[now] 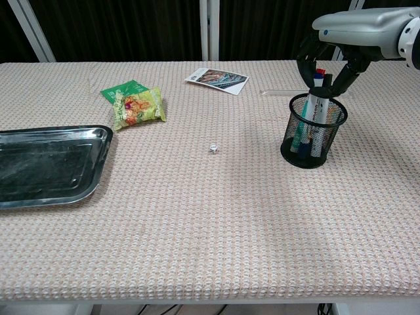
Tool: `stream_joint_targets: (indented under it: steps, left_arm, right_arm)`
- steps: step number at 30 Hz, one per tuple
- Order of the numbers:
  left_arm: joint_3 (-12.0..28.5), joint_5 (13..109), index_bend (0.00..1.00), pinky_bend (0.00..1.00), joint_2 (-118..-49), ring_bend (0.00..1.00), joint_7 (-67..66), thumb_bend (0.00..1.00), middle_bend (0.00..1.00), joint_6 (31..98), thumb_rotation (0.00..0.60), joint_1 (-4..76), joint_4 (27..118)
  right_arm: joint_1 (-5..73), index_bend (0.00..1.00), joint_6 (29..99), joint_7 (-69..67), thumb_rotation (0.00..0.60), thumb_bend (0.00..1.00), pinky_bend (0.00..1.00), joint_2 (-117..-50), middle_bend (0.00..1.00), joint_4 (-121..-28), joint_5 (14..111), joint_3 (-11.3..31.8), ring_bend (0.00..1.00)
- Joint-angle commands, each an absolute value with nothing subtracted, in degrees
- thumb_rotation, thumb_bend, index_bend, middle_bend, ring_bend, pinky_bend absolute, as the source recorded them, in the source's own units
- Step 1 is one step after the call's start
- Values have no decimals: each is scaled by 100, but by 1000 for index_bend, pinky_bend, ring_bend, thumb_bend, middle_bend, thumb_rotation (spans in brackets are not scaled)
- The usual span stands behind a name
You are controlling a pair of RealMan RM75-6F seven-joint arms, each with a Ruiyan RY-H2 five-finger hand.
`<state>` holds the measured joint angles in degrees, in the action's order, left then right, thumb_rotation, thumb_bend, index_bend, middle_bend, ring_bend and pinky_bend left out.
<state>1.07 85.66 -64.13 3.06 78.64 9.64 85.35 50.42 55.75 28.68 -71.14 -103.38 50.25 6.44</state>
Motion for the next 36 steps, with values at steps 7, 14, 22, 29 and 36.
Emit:
stream_joint_targets:
  steps: [7,14,22,29,36]
  left_arm:
    - [110,8562,56,20,-6401,0,315,95,0,7867,600,964,8546]
    - [125,8570,56,20,-6361,0,303,94,0,7911,600,956,8594]
    - [120,8604,56,20,-6340,0,282,95,0,7929,600,960,8630]
    - [116,8613,56,20,-6348,0,267,95,0,7901,600,979,8629]
    - [100,8594,56,20,-6427,0,292,94,0,7796,600,1022,8553]
  right_arm:
    - [4979,663,5661,2819,600,350,0,-7048,619,-10435,5099,714,118]
    - [4929,670,5856,2686,600,350,0,-6700,623,-10821,5245,966,118]
    - [4858,686,6118,2577,600,350,0,-5990,636,-11321,5215,1362,131]
    - [4580,694,6287,2358,600,350,0,-5369,643,-11420,5153,1475,131]
    - [4293,700,6119,2192,600,350,0,-5174,649,-10902,5017,1261,131]
